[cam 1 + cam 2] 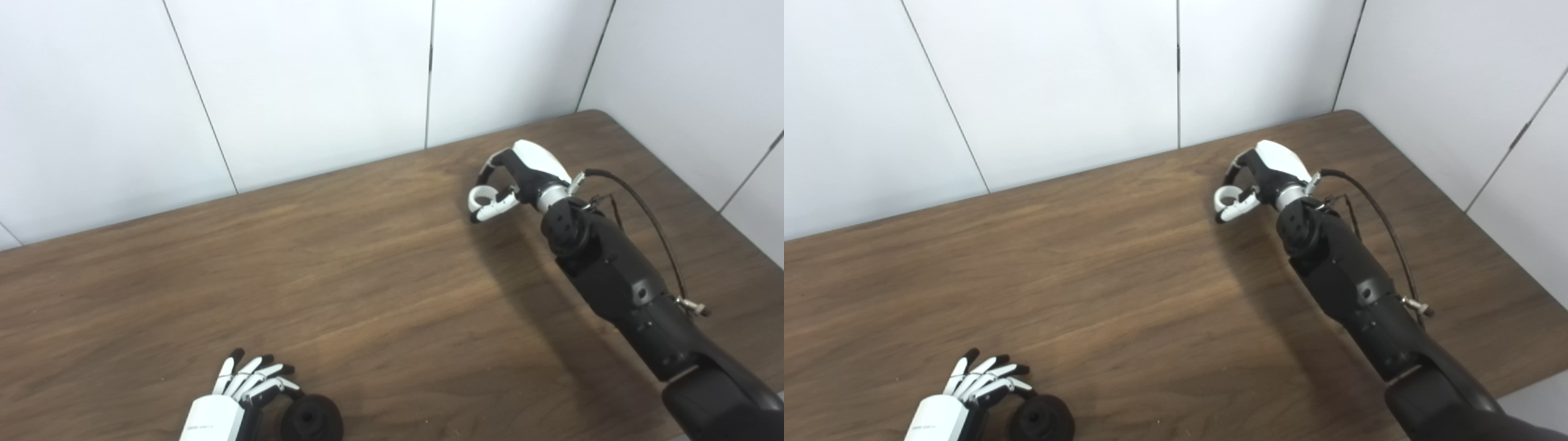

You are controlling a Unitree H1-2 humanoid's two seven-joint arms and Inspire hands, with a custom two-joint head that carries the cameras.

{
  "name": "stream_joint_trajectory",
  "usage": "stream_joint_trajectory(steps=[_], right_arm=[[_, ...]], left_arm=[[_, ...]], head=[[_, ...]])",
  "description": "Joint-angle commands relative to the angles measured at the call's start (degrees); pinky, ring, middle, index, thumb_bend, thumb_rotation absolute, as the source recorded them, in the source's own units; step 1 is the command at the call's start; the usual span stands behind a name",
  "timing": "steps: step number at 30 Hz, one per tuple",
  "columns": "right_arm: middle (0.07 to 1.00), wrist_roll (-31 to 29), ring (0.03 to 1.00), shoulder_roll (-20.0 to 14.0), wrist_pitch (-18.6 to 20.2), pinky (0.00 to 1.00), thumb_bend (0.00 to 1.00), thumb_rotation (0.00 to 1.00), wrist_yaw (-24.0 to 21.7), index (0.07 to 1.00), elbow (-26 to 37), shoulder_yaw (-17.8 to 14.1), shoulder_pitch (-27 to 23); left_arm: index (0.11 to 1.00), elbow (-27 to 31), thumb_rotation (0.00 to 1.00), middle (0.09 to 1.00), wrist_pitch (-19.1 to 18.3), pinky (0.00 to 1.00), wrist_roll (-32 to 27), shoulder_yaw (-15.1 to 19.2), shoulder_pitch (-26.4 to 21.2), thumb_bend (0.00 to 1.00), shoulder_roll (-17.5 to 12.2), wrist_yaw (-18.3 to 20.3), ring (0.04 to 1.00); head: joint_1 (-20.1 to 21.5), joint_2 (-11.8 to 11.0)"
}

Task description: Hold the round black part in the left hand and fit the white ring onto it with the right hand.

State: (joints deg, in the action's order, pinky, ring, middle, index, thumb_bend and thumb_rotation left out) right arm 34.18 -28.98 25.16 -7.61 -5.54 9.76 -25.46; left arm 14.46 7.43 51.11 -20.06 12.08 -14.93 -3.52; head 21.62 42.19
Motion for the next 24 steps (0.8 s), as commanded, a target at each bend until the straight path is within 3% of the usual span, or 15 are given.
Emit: stream_joint_trajectory(steps=[1, 6, 10, 19, 24], right_arm=[[0.804, 0.8, 0.921, -1.0, -2.0, 0.83, 0.52, 0.14, -0.5, 0.485, 4.3, 0.5, -2.1], [0.798, 2.5, 0.921, -0.3, -0.9, 0.83, 0.52, 0.14, -4.3, 0.484, 11.6, 3.2, -2.0], [0.794, 3.2, 0.906, -0.6, 0.9, 0.82, 0.52, 0.14, -11.2, 0.484, 18.7, 5.9, -1.6], [0.794, 4.5, 0.896, 2.9, 1.7, 0.84, 0.52, 0.14, -25.7, 0.484, 30.9, 5.9, 2.2], [0.803, 3.9, 0.921, 5.1, 1.3, 0.86, 0.52, 0.14, -28.1, 0.484, 35.2, 7.3, 5.2]], left_arm=[[0.483, -1.1, 0.05, 0.765, -1.7, 1.00, 2.1, -0.1, 1.1, 0.52, -0.6, 1.8, 0.867], [0.483, -0.5, 0.05, 0.763, -2.6, 1.00, 3.0, -0.5, 1.2, 0.52, 0.3, 2.5, 0.870], [0.483, 0.1, 0.05, 0.761, -3.6, 1.00, 3.8, -0.7, 1.4, 0.52, 1.2, 3.1, 0.873], [0.483, 0.8, 0.06, 0.769, -5.5, 1.00, 6.3, -2.3, 1.9, 0.52, 3.4, 3.7, 0.881], [0.484, 1.7, 0.06, 0.781, -7.9, 1.00, 7.6, -3.5, 1.5, 0.52, 4.5, 5.4, 0.893]], head=[[-0.7, 0.1], [-2.5, 0.5], [-5.3, 1.2], [-13.9, 3.0], [-16.3, 4.7]])
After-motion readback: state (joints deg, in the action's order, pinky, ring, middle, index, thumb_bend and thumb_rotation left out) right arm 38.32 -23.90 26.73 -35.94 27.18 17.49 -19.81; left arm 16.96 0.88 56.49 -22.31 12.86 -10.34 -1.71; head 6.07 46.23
